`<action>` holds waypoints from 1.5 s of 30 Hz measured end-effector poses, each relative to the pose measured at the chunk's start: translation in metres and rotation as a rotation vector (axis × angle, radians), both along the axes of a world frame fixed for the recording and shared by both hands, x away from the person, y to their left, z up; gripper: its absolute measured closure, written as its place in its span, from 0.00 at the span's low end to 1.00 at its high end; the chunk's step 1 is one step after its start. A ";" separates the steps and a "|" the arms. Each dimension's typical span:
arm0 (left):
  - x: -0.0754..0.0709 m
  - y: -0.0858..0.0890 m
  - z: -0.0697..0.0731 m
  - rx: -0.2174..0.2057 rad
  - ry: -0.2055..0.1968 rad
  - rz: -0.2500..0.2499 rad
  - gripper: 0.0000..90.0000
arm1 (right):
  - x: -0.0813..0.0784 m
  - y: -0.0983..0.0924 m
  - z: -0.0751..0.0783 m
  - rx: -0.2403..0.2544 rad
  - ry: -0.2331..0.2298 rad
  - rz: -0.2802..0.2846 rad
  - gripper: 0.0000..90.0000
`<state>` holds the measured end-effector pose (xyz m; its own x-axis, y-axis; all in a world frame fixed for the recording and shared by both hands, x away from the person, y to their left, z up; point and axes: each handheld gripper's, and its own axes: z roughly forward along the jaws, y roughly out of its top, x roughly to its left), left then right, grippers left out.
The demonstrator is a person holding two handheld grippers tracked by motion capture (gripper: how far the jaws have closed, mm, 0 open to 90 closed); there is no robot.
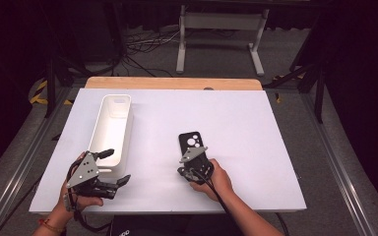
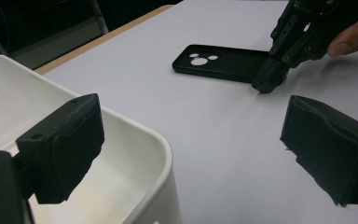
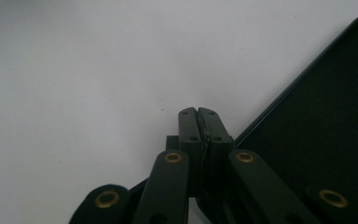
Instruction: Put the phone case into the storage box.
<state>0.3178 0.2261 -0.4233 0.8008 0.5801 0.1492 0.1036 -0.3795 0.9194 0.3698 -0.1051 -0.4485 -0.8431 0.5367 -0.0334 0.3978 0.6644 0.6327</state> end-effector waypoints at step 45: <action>0.001 0.000 0.000 0.010 -0.009 -0.004 0.07 | 0.024 -0.088 0.049 0.222 -0.242 -0.286 0.09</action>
<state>0.3184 0.2264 -0.4229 0.8018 0.5752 0.1620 0.0939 -0.3890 0.9165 0.3935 -0.1933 -0.3993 -0.6418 0.7638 -0.0693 0.3682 0.3862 0.8457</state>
